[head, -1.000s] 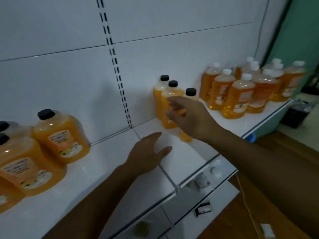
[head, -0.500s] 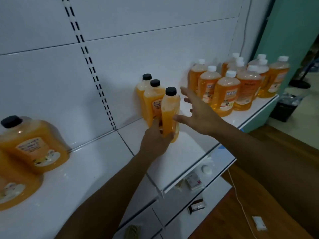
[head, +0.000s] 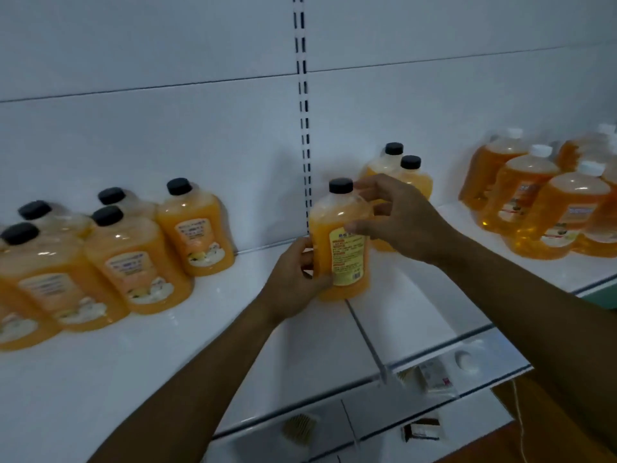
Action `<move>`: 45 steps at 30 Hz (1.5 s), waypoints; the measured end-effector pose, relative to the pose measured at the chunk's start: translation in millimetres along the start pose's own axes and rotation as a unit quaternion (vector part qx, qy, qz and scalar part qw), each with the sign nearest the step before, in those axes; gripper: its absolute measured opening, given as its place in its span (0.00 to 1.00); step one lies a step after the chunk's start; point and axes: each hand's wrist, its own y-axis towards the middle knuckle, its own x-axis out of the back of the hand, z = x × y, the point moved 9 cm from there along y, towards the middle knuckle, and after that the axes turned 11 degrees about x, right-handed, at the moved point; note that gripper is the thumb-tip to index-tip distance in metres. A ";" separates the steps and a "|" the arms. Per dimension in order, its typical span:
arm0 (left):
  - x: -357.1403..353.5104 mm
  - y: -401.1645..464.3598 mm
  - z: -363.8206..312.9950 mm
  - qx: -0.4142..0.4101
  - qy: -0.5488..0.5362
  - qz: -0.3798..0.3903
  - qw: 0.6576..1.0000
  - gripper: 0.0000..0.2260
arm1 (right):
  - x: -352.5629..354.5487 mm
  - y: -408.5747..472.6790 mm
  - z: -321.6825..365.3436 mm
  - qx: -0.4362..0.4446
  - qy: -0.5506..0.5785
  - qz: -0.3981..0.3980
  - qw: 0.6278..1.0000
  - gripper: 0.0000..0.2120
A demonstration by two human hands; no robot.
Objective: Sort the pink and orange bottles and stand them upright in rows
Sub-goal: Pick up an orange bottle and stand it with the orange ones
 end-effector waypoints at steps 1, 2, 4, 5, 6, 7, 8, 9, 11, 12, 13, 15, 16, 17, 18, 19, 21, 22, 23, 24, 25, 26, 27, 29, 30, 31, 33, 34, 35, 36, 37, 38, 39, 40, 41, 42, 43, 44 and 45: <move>17.0 -6.6 3.2 0.002 0.004 -0.035 0.999 0.19 | -11.9 5.9 5.8 0.005 0.018 0.003 1.000 0.27; 32.9 -14.1 5.1 0.000 0.019 -0.072 0.997 0.19 | -25.4 11.5 11.8 0.014 0.035 0.014 0.999 0.26; 60.5 -32.5 5.1 -0.012 0.064 -0.150 0.987 0.19 | -59.1 20.5 24.9 0.026 0.055 0.064 0.996 0.25; 69.3 -41.5 3.3 -0.022 0.091 -0.184 0.978 0.19 | -75.3 22.7 30.2 0.022 0.054 0.090 0.994 0.27; 79.5 -51.2 4.2 -0.026 0.113 -0.219 0.969 0.18 | -93.6 26.3 34.1 0.014 0.045 0.111 0.993 0.31; 89.4 -59.8 7.9 -0.023 0.127 -0.249 0.960 0.19 | -110.0 29.6 38.1 0.009 0.027 0.121 0.992 0.34; 97.4 -66.8 12.2 -0.016 0.137 -0.270 0.953 0.20 | -122.4 33.0 41.6 0.008 0.005 0.117 0.993 0.36; 104.8 -72.5 17.5 -0.008 0.145 -0.282 0.948 0.21 | -132.7 36.6 46.3 0.011 -0.006 0.108 0.994 0.37; 119.4 -82.1 28.7 0.008 0.142 -0.278 0.950 0.22 | -151.5 42.6 54.7 0.014 0.019 0.110 0.994 0.34; 127.8 -85.7 33.1 0.015 0.129 -0.267 0.955 0.23 | -160.2 45.1 57.7 0.013 0.048 0.129 0.990 0.32; 136.6 -88.8 38.3 0.023 0.111 -0.251 0.961 0.23 | -169.1 46.7 60.5 0.011 0.079 0.157 0.984 0.32; 151.0 -90.8 50.9 0.052 0.055 -0.198 0.977 0.26 | -185.5 48.3 65.4 0.014 0.142 0.225 0.964 0.33; 155.5 -90.1 57.9 0.068 0.022 -0.168 0.983 0.28 | -192.8 48.5 68.1 0.018 0.172 0.260 0.950 0.33; 157.5 -89.7 63.2 0.078 -0.004 -0.142 0.987 0.30 | -198.8 48.6 70.3 0.021 0.194 0.292 0.936 0.32; 157.9 -89.9 65.9 0.079 -0.019 -0.126 0.989 0.31 | -202.9 49.4 70.6 0.021 0.204 0.318 0.925 0.32; 158.0 -90.6 67.4 0.075 -0.020 -0.120 0.990 0.31 | -204.2 50.7 70.1 0.016 0.204 0.336 0.919 0.32; 158.2 -91.6 67.2 0.060 -0.005 -0.130 0.990 0.30 | -201.0 54.6 66.5 0.007 0.186 0.349 0.919 0.33; 158.5 -92.0 66.1 0.054 0.007 -0.141 0.989 0.28 | -199.4 55.3 65.6 0.007 0.177 0.350 0.920 0.34; 158.5 -92.4 64.5 0.051 0.021 -0.153 0.987 0.25 | -199.1 54.7 65.4 0.011 0.165 0.351 0.922 0.35; 158.5 -92.4 62.3 0.052 0.031 -0.165 0.984 0.23 | -199.3 53.3 67.2 0.022 0.147 0.350 0.925 0.35; 158.9 -92.1 62.5 0.057 0.038 -0.178 0.982 0.22 | -199.9 52.3 69.9 0.042 0.117 0.341 0.932 0.35; 158.9 -91.9 63.2 0.063 0.038 -0.191 0.979 0.21 | -198.9 52.7 71.3 0.061 0.078 0.318 0.943 0.34; 159.8 -91.8 65.2 0.065 0.042 -0.207 0.975 0.20 | -195.0 55.4 71.7 0.074 0.035 0.282 0.956 0.34; 162.1 -92.6 68.2 0.057 0.072 -0.246 0.965 0.16 | -182.7 61.9 71.6 0.090 -0.026 0.212 0.973 0.30; 162.3 -92.5 70.5 0.051 0.086 -0.259 0.961 0.14 | -178.7 63.7 72.9 0.107 -0.046 0.196 0.974 0.28; 161.4 -91.7 72.6 0.046 0.097 -0.264 0.958 0.13 | -176.8 64.8 74.0 0.125 -0.064 0.190 0.972 0.27; 157.3 -88.7 73.3 0.035 0.113 -0.259 0.959 0.11 | -177.6 66.9 71.1 0.144 -0.086 0.187 0.968 0.26; 155.0 -87.5 71.5 0.027 0.117 -0.254 0.960 0.11 | -179.2 67.2 68.7 0.140 -0.077 0.188 0.969 0.26; 154.0 -86.7 70.4 0.020 0.120 -0.252 0.960 0.10 | -181.7 66.9 66.0 0.134 -0.068 0.189 0.971 0.25; 154.4 -86.6 68.7 0.012 0.121 -0.253 0.960 0.09 | -183.5 67.0 64.8 0.134 -0.066 0.187 0.971 0.26; 155.8 -86.9 67.8 0.006 0.122 -0.255 0.959 0.08 | -184.7 68.1 64.4 0.140 -0.072 0.182 0.971 0.26; 156.9 -87.8 67.1 -0.001 0.125 -0.256 0.959 0.07 | -184.7 69.8 63.9 0.142 -0.074 0.176 0.971 0.27; 157.3 -88.9 65.6 -0.008 0.130 -0.254 0.958 0.07 | -184.3 71.6 64.6 0.143 -0.069 0.171 0.972 0.27; 156.9 -90.0 64.4 -0.015 0.135 -0.251 0.958 0.06 | -184.3 73.2 65.5 0.145 -0.063 0.168 0.973 0.27; 155.7 -91.1 62.0 -0.020 0.140 -0.246 0.959 0.07 | -184.7 74.6 66.1 0.149 -0.060 0.166 0.973 0.27; 154.5 -91.8 60.0 -0.025 0.141 -0.242 0.960 0.07 | -185.2 75.7 66.5 0.154 -0.065 0.164 0.972 0.26; 153.4 -92.1 58.3 -0.027 0.142 -0.238 0.960 0.08 | -185.3 77.0 65.6 0.158 -0.081 0.158 0.971 0.26; 152.9 -92.2 56.9 -0.030 0.144 -0.236 0.960 0.09 | -185.2 77.5 65.7 0.163 -0.102 0.150 0.970 0.27; 152.8 -92.0 56.0 -0.033 0.150 -0.236 0.960 0.09 | -185.2 77.8 66.0 0.166 -0.122 0.142 0.968 0.27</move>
